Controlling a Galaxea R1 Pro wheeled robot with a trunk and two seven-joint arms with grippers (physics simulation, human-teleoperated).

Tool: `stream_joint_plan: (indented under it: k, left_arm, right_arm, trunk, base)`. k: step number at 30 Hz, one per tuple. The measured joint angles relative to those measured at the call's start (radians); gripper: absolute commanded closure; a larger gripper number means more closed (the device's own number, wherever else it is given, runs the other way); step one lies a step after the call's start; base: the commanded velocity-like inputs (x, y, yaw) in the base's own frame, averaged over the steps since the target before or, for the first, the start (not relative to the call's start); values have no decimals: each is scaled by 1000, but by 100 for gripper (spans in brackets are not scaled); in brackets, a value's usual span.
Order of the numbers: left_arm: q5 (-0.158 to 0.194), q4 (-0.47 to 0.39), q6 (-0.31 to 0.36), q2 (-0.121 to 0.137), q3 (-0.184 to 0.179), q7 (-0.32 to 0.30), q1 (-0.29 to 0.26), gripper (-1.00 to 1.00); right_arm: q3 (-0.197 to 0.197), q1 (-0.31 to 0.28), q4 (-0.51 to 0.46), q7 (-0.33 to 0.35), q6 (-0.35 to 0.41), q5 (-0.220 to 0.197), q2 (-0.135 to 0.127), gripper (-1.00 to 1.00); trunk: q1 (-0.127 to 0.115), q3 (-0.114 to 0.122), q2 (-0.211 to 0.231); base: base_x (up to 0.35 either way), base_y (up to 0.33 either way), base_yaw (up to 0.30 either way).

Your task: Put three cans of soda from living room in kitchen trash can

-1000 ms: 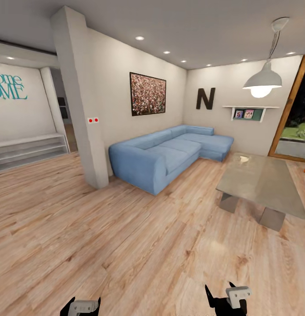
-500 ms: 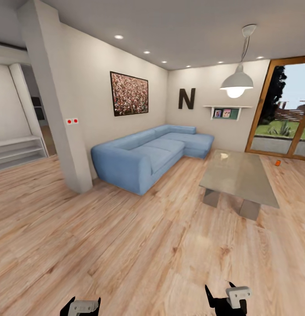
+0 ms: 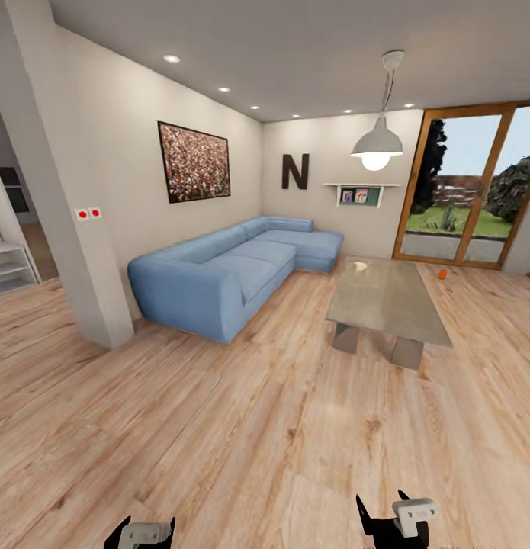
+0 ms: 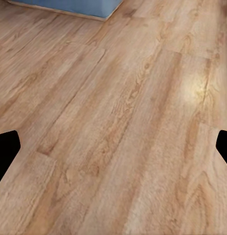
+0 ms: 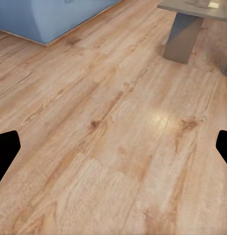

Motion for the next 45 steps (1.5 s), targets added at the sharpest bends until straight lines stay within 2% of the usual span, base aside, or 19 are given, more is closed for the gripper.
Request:
stream_joint_plan:
  k: [5, 20, 45]
  left_arm:
    - [-1, 0, 0, 0, 0, -1, 0, -100]
    - [-1, 0, -3, 0, -2, -1, 0, -100]
    - [-2, 0, -3, 0, -2, -2, 0, -100]
  right_arm:
    - [0, 0, 1, 0, 0, 0, 0, -100]
    - [5, 0, 12, 2, -1, 7, 0, -100]
    - [2, 0, 21, 12, -19, 0, 0, -100]
  trunk:
    - [0, 0, 0]
    - [0, 1, 0]
    - [0, 22, 0]
  base:
    - [89, 268, -217]
    - [11, 78, -39]
    - [53, 259, -207]
